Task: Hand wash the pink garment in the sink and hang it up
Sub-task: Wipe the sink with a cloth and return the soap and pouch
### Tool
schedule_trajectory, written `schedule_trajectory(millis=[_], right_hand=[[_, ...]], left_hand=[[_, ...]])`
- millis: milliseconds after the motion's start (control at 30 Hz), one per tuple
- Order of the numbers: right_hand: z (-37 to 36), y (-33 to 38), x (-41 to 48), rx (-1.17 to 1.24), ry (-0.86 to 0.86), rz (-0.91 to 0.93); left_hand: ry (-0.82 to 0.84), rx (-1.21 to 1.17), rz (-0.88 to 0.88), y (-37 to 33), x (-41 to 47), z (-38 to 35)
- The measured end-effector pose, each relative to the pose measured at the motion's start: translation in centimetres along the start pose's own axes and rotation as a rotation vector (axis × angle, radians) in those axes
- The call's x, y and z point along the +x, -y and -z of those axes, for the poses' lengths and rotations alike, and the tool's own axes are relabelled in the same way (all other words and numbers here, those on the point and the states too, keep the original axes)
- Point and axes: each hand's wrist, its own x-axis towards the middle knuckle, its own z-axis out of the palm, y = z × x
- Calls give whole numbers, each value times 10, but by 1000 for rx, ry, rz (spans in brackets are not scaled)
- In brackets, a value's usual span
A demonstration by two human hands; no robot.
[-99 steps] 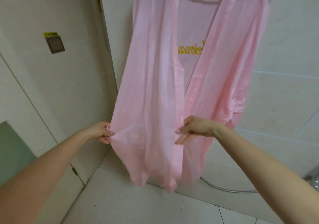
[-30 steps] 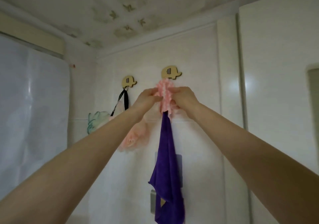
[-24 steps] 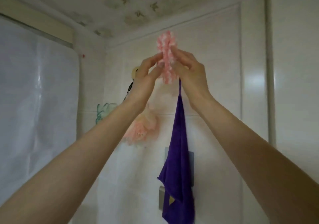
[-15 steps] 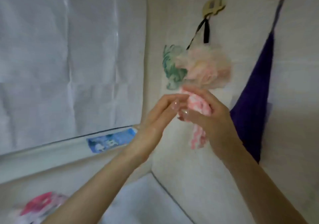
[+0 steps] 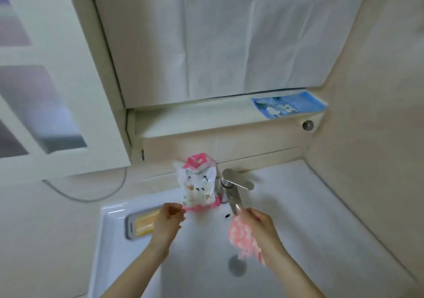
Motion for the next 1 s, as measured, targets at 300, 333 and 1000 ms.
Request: schedule_trajectory(millis=[300,333,1000], right_hand=[[-103,-79,62,-219,163,-134],[-112,-84,70,-238,202,-156],[-191,-115,100,-583,411,-29]], left_hand=[[-98,839,26,94,86,97],[-57,908,8,99,95,103],[109,971,-499,140,134,113]])
